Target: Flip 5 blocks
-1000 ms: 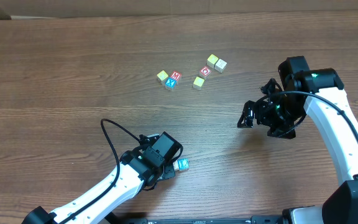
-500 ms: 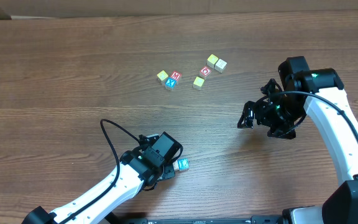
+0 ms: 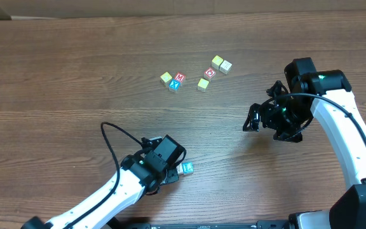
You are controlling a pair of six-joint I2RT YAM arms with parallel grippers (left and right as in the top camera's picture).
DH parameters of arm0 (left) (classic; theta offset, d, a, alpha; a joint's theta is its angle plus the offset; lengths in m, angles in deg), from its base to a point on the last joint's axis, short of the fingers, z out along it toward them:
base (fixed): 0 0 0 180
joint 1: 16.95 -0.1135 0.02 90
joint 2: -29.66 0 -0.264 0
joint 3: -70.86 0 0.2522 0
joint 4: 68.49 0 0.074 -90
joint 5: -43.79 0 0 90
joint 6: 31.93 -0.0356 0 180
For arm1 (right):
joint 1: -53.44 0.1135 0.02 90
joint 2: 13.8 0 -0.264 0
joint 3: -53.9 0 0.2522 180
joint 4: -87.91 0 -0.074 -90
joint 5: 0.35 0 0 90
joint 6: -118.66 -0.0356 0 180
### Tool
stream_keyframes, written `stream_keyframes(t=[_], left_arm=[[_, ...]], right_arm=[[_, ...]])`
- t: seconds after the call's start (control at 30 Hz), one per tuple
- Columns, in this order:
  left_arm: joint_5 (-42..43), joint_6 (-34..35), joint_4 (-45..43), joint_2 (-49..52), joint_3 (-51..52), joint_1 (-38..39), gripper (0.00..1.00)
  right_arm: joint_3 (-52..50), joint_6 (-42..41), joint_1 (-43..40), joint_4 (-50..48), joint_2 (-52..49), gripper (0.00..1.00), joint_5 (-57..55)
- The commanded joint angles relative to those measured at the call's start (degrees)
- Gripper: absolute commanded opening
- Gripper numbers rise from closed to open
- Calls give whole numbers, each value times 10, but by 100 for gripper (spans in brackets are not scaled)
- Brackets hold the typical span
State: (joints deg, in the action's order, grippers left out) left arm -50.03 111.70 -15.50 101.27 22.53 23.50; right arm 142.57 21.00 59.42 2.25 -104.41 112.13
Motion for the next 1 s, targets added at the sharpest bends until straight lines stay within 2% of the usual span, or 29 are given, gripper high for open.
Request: stream_keyframes(t=[0.0, 0.13, 0.17, 0.23, 0.3, 0.33, 0.43, 0.47, 0.57, 0.73, 0.97], left_arm=[[-15, -12, 7, -43, 2, 3, 35], [-26, -11, 40, -87, 2, 3, 36], [-28, -11, 52, -96, 2, 3, 32], [-28, -8, 79, -104, 2, 3, 16], [-28, 2, 105, -102, 2, 3, 6], [-28, 7, 120, -101, 2, 3, 4], [-24, 18, 143, -96, 2, 3, 4], [-23, 23, 145, -95, 2, 3, 4], [-23, 48, 148, -88, 2, 3, 4], [-3, 73, 138, -54, 2, -13, 4], [13, 59, 96, 2, 2, -50, 4]], right_arm=[[13, 5, -4, -1, 4, 100, 1], [13, 5, -4, -1, 4, 100, 1], [13, 5, -4, -1, 4, 100, 1], [13, 5, -4, -1, 4, 100, 1], [13, 5, -4, -1, 4, 97, 1], [13, 5, -4, -1, 4, 93, 1], [13, 5, -4, -2, 4, 71, 1], [13, 5, -4, -3, 4, 60, 1], [13, 5, -3, -2, 4, 42, 1], [12, 7, 11, -3, 4, 28, 1], [12, 7, 42, -7, 4, 18, 0]])
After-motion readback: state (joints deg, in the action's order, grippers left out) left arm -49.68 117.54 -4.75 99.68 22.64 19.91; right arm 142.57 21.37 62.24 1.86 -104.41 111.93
